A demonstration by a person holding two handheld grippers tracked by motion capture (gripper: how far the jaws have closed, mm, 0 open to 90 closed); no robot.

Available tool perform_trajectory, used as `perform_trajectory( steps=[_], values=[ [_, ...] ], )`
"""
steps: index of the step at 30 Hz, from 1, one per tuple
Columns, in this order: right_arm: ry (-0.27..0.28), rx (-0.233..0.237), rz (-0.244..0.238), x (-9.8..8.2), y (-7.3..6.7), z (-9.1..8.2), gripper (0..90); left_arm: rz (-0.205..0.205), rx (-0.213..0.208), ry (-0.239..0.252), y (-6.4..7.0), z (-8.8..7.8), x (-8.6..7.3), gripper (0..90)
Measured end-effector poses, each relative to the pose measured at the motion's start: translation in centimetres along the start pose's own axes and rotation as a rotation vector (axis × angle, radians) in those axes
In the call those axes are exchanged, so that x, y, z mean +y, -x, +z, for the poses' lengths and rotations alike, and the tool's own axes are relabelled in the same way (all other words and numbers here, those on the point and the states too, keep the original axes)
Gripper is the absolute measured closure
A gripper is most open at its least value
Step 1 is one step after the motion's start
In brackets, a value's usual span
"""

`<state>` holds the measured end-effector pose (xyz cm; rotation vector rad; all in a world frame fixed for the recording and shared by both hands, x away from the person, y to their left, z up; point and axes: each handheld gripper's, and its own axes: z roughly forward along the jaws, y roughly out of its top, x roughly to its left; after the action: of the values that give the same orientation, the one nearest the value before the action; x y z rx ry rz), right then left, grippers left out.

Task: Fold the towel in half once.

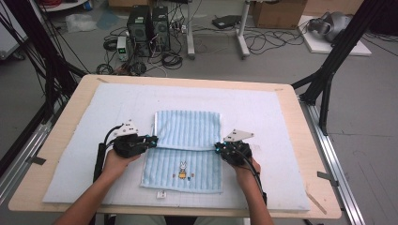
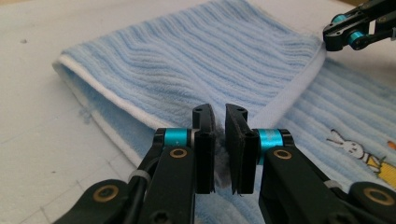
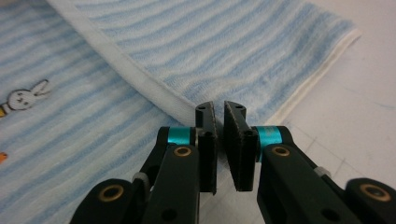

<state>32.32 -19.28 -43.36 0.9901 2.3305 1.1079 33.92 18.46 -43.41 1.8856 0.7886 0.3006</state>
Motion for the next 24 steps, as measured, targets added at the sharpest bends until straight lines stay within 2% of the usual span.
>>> perform_trajectory(
  steps=[5, 10, 19, 24],
  values=[
    [0.019, 0.009, 0.000, 0.1, -0.5, -1.3, 83.6, 0.003, -0.009, 0.009, 0.6, -0.6, 0.0, 81.7],
    [0.030, 0.021, -0.007, -0.4, -1.4, -2.2, 83.7, -0.011, -0.016, 0.014, 1.4, -1.6, -0.8, 81.7],
    [0.030, 0.017, -0.011, -2.0, -4.8, -4.9, 83.6, -0.007, -0.031, 0.013, 4.2, -4.2, -2.4, 81.7],
    [0.036, 0.017, -0.011, -3.0, -6.8, -6.7, 83.6, -0.019, -0.046, 0.020, 6.0, -5.9, -3.4, 81.7]
  ],
)
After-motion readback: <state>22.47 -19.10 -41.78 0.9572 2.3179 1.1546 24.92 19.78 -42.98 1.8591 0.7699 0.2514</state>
